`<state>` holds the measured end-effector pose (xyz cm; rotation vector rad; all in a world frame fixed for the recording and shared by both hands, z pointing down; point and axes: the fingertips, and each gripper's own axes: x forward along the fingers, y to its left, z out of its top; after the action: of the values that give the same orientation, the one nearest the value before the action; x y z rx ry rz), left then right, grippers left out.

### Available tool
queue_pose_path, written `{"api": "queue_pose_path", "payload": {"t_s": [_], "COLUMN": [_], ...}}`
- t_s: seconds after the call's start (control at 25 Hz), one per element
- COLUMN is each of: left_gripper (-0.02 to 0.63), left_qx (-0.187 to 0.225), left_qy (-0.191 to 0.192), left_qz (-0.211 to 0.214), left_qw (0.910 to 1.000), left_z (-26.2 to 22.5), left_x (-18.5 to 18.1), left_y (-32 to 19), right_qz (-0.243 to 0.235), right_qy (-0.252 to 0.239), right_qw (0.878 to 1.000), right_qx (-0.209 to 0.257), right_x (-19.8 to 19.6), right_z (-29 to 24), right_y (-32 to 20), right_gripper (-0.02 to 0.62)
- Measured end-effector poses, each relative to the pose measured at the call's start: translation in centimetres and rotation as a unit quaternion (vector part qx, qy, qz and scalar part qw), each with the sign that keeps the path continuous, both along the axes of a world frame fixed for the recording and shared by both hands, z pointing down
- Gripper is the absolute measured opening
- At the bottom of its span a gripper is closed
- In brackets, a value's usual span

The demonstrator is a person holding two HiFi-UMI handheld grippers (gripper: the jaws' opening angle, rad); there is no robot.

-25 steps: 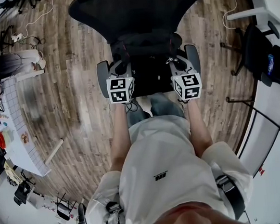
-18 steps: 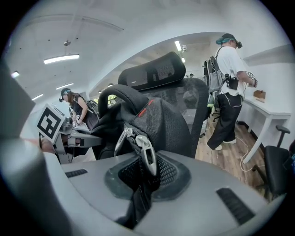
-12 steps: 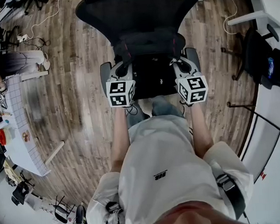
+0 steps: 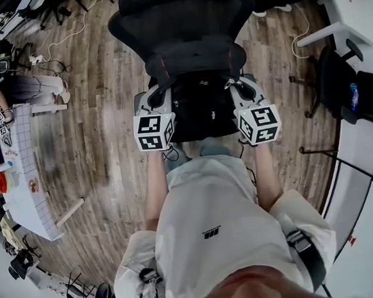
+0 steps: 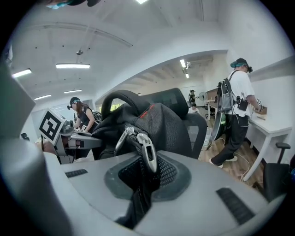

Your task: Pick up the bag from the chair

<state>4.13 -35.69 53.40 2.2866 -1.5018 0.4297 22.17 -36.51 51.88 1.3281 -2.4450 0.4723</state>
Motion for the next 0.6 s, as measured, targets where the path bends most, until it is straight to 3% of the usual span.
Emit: {"api": "queue_pose_path", "payload": {"t_s": [0.6], "left_gripper": [0.018], "left_qx": [0.098], "left_qy": [0.003], "left_qz": [-0.019], "left_qw": [0.9950], "left_z": [-11.5], "left_x": [-0.9], "left_y": [3.8], "right_qz": [-0.024], "right_qy": [-0.024], "right_qw": [0.996], "right_qx": [0.088], "right_x": [-0.7], "right_z": [-11.4], "right_y": [2.9], "right_gripper": [0.011]}}
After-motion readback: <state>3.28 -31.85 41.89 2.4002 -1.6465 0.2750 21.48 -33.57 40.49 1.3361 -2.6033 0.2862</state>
